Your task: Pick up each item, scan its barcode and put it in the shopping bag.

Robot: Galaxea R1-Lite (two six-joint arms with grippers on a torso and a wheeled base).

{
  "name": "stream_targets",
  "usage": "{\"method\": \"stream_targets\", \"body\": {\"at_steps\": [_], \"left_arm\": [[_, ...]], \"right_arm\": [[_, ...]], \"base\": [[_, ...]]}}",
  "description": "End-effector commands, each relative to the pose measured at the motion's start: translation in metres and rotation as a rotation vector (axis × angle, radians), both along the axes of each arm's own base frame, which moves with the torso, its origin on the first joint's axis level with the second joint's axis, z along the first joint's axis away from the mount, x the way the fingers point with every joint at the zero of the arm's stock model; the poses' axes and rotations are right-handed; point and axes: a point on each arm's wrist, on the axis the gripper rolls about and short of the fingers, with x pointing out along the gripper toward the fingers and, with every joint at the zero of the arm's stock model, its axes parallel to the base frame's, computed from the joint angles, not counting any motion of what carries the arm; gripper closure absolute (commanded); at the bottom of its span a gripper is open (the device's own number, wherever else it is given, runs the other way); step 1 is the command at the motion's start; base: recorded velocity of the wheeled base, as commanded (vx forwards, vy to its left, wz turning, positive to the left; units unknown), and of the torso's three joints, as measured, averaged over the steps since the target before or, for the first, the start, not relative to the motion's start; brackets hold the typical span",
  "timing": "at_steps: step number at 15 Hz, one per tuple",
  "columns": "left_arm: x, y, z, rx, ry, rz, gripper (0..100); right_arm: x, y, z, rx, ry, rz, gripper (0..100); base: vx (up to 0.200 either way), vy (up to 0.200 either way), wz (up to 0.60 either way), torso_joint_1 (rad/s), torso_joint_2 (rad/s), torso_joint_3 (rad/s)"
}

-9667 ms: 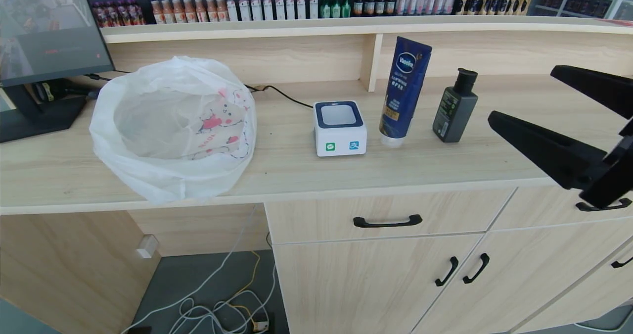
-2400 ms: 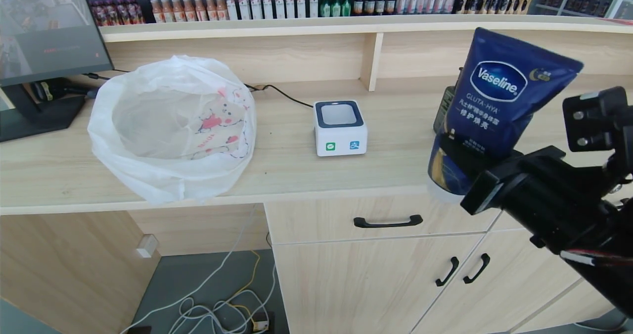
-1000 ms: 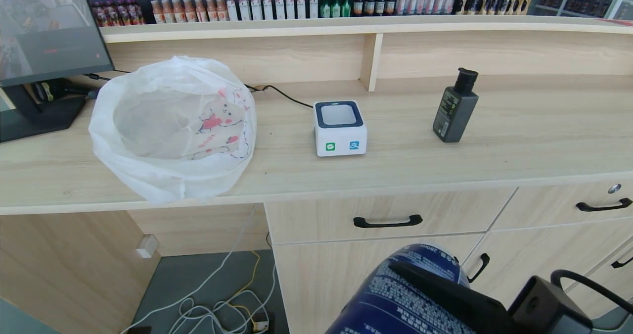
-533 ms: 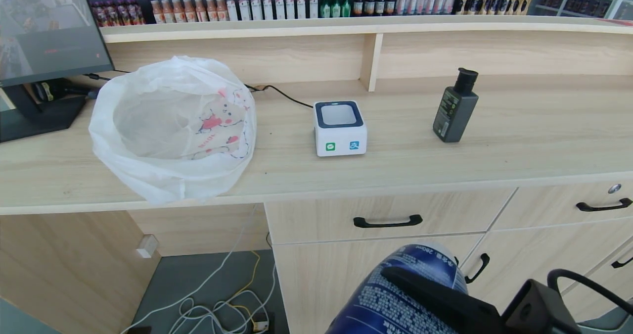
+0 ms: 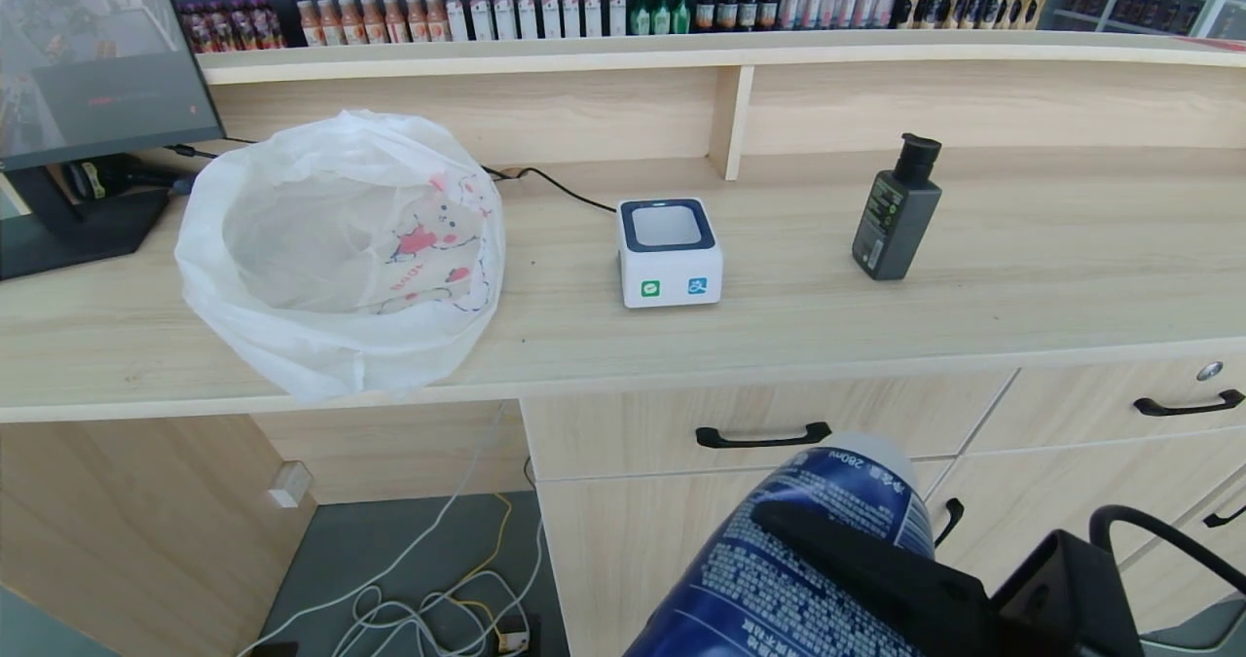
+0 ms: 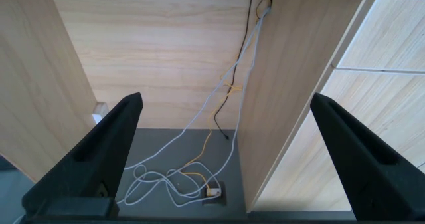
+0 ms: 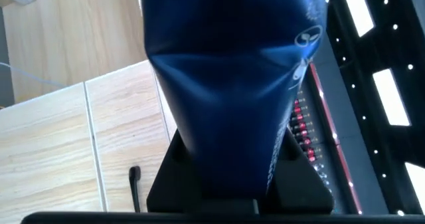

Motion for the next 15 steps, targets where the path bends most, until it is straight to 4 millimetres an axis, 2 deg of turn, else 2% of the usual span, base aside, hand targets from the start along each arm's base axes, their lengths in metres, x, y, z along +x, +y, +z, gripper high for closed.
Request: {"method": "stream_targets", "body": {"at_steps": [1,15], "left_arm": [[0.0000,0.0000,0.0000,0.000,-0.001,0.000,0],[0.0000,0.0000,0.0000,0.000,-0.001,0.000,0]], "right_arm": [[0.0017,0.0013,-0.0003,-0.016,-0.019,-0.010,100],[0.0024,0.0015,-0.0039,0.005,-0.094,-0.026,100]], "base": [[0.000,0.000,0.00,0.000,0.00,0.000],[0.000,0.000,0.00,0.000,0.00,0.000]]}}
